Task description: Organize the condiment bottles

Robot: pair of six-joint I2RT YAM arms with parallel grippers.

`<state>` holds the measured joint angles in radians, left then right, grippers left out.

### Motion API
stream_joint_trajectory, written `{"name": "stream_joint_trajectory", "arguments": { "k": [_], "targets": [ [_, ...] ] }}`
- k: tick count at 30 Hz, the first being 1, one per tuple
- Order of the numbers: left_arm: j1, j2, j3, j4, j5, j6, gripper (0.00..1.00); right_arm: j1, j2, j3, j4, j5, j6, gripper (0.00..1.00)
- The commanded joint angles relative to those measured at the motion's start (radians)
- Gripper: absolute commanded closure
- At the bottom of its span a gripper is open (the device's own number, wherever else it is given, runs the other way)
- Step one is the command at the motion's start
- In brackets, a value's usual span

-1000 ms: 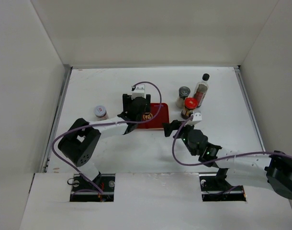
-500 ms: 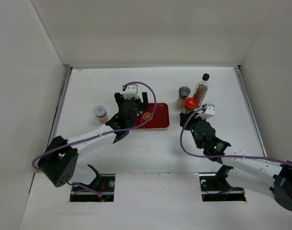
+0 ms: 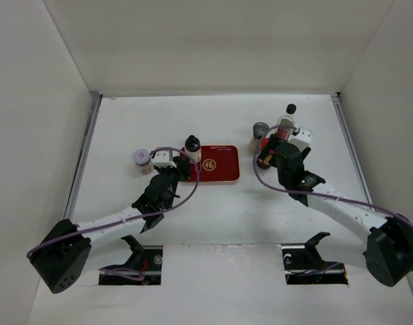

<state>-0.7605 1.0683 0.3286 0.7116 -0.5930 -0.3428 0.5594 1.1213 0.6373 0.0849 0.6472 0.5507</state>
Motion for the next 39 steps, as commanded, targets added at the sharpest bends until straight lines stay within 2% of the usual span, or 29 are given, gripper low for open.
{"name": "stream_joint_trajectory", "arguments": {
  "k": [1, 7, 16, 18, 22, 25, 27, 29, 34, 39],
  "targets": [
    [0.008, -0.028, -0.037, 0.172, 0.048, -0.045, 0.59, -0.036, 0.081, 0.09, -0.059, -0.018, -0.049, 0.0],
    [0.04, -0.051, -0.066, 0.19, 0.041, -0.067, 0.53, -0.052, 0.178, 0.154, -0.06, -0.086, -0.098, 0.0],
    [0.054, -0.001, -0.06, 0.195, 0.047, -0.084, 0.51, -0.086, 0.314, 0.173, 0.007, -0.149, -0.089, 0.0],
    [0.054, 0.005, -0.059, 0.195, 0.048, -0.087, 0.5, -0.094, 0.324, 0.165, 0.044, -0.147, -0.092, 0.04],
    [0.057, 0.019, -0.059, 0.2, 0.05, -0.091, 0.47, -0.092, 0.331, 0.162, 0.116, -0.126, -0.106, 0.19],
    [0.059, 0.025, -0.057, 0.198, 0.05, -0.094, 0.42, -0.088, 0.342, 0.165, 0.139, -0.095, -0.127, 0.35],
    [0.059, 0.018, -0.06, 0.2, 0.05, -0.094, 0.38, -0.062, 0.333, 0.153, 0.153, -0.057, -0.146, 0.42],
    [0.062, 0.016, -0.063, 0.2, 0.045, -0.094, 0.34, -0.019, 0.295, 0.134, 0.159, -0.005, -0.172, 0.44],
    [0.062, 0.015, -0.063, 0.196, 0.05, -0.099, 0.34, 0.099, 0.195, 0.131, 0.164, 0.136, -0.259, 0.47],
    [0.068, 0.019, -0.065, 0.2, 0.041, -0.105, 0.34, 0.185, 0.204, 0.237, 0.18, 0.117, -0.305, 0.47]
  ]
}}
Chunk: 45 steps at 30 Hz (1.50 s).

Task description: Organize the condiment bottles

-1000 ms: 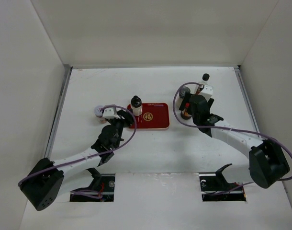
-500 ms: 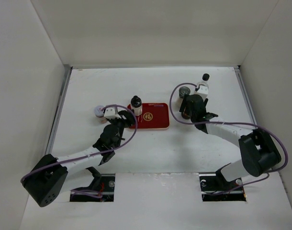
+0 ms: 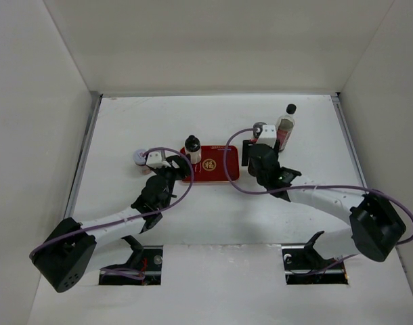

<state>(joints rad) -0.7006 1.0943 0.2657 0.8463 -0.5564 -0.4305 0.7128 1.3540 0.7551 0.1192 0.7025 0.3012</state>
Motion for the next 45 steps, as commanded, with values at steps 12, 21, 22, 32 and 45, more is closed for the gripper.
{"name": "stream_joint_trajectory", "arguments": {
  "k": [12, 21, 22, 32, 45],
  "targets": [
    [0.026, -0.03, -0.019, 0.063, -0.022, -0.025, 0.3, 0.102, 0.355, 0.398, 0.346, -0.15, -0.027, 0.49],
    [0.031, -0.033, -0.026, 0.065, -0.03, -0.027, 0.27, 0.102, 0.491, 0.5, 0.358, -0.195, 0.032, 0.49],
    [0.033, -0.027, -0.023, 0.063, -0.03, -0.027, 0.27, 0.102, 0.499, 0.503, 0.359, -0.195, 0.033, 0.48],
    [0.03, -0.016, -0.014, 0.056, -0.02, -0.03, 0.26, 0.093, 0.537, 0.477, 0.404, -0.179, 0.067, 0.28],
    [0.042, -0.005, -0.013, 0.056, -0.008, -0.031, 0.26, 0.018, 0.274, 0.251, 0.336, -0.106, 0.092, 0.02]
  ]
}}
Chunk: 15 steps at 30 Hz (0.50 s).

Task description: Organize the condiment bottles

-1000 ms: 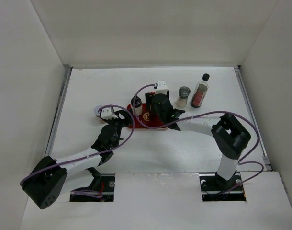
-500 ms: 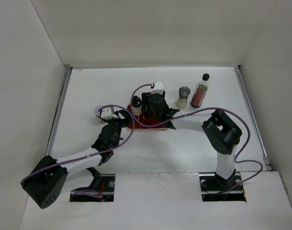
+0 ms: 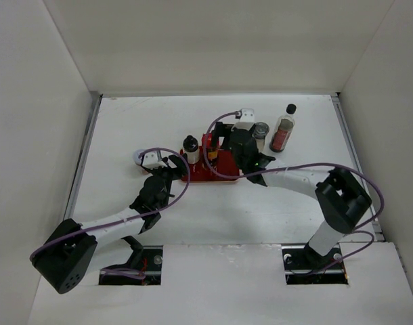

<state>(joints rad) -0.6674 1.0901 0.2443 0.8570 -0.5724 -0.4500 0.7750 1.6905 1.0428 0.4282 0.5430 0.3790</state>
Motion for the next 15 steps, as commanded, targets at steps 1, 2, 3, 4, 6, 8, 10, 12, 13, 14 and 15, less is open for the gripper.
{"name": "stream_joint_trajectory", "arguments": {
  "k": [1, 2, 3, 4, 6, 8, 10, 12, 13, 14, 15],
  "targets": [
    [0.004, -0.009, 0.009, 0.045, 0.008, -0.012, 0.26, -0.068, -0.072, -0.046, 0.018, 0.067, 0.008, 0.02],
    [0.001, -0.015, 0.007, 0.045, 0.008, -0.012, 0.26, -0.096, -0.08, -0.05, 0.008, 0.09, 0.005, 0.02],
    [0.001, -0.018, 0.004, 0.048, 0.008, -0.012, 0.26, -0.122, -0.092, -0.052, -0.014, 0.112, 0.003, 0.02],
    [0.004, -0.015, 0.003, 0.053, 0.006, -0.013, 0.26, -0.145, -0.098, -0.044, -0.043, 0.126, -0.002, 0.01],
    [0.01, -0.001, 0.004, 0.053, 0.008, -0.016, 0.26, -0.19, -0.103, -0.015, -0.11, 0.144, -0.026, 0.01],
    [0.006, -0.004, 0.009, 0.045, 0.008, -0.018, 0.26, -0.223, -0.098, 0.014, -0.158, 0.138, -0.049, 0.0],
    [0.001, -0.018, 0.006, 0.045, 0.008, -0.018, 0.26, -0.245, -0.092, 0.031, -0.184, 0.144, -0.072, 0.0],
    [0.009, -0.015, 0.003, 0.05, 0.008, -0.018, 0.26, -0.262, -0.086, 0.04, -0.201, 0.14, -0.083, 0.0],
    [0.01, -0.007, 0.003, 0.05, 0.008, -0.021, 0.26, -0.269, -0.08, 0.045, -0.21, 0.135, -0.083, 0.0],
    [0.01, -0.003, 0.006, 0.048, 0.008, -0.021, 0.26, -0.274, -0.075, 0.051, -0.219, 0.127, -0.08, 0.0],
    [0.007, -0.001, 0.009, 0.045, 0.008, -0.023, 0.26, -0.276, -0.068, 0.056, -0.223, 0.12, -0.078, 0.0]
  ]
}}
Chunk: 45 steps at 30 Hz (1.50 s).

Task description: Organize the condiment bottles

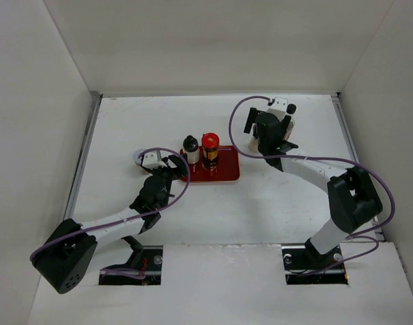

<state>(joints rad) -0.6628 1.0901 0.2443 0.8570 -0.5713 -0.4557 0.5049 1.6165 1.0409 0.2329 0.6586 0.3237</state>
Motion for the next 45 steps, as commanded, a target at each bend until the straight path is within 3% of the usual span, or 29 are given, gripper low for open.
{"name": "stream_joint_trajectory", "arguments": {
  "k": [1, 16, 19, 25, 28, 36, 45],
  "targets": [
    [-0.004, -0.004, 0.009, 0.045, 0.007, -0.017, 0.26, -0.01, 0.014, 0.064, -0.029, -0.002, -0.02, 0.0],
    [-0.005, -0.007, 0.009, 0.045, 0.007, -0.018, 0.26, -0.026, 0.14, 0.125, -0.047, -0.024, 0.012, 0.06],
    [-0.001, -0.004, 0.004, 0.053, 0.007, -0.018, 0.26, -0.029, 0.152, 0.128, -0.047, -0.022, 0.023, 0.13],
    [-0.005, 0.001, 0.007, 0.053, 0.01, -0.018, 0.26, -0.024, 0.126, 0.093, 0.038, -0.01, 0.0, 0.42],
    [0.006, 0.011, 0.006, 0.054, 0.01, -0.018, 0.26, -0.013, 0.071, 0.062, 0.081, 0.015, -0.032, 0.48],
    [0.01, 0.001, 0.0, 0.054, -0.002, -0.021, 0.26, 0.092, -0.058, 0.007, 0.151, -0.007, -0.043, 0.51],
    [0.015, -0.019, -0.005, 0.05, -0.002, -0.021, 0.25, 0.209, 0.045, 0.065, 0.164, -0.063, -0.008, 0.51]
  ]
}}
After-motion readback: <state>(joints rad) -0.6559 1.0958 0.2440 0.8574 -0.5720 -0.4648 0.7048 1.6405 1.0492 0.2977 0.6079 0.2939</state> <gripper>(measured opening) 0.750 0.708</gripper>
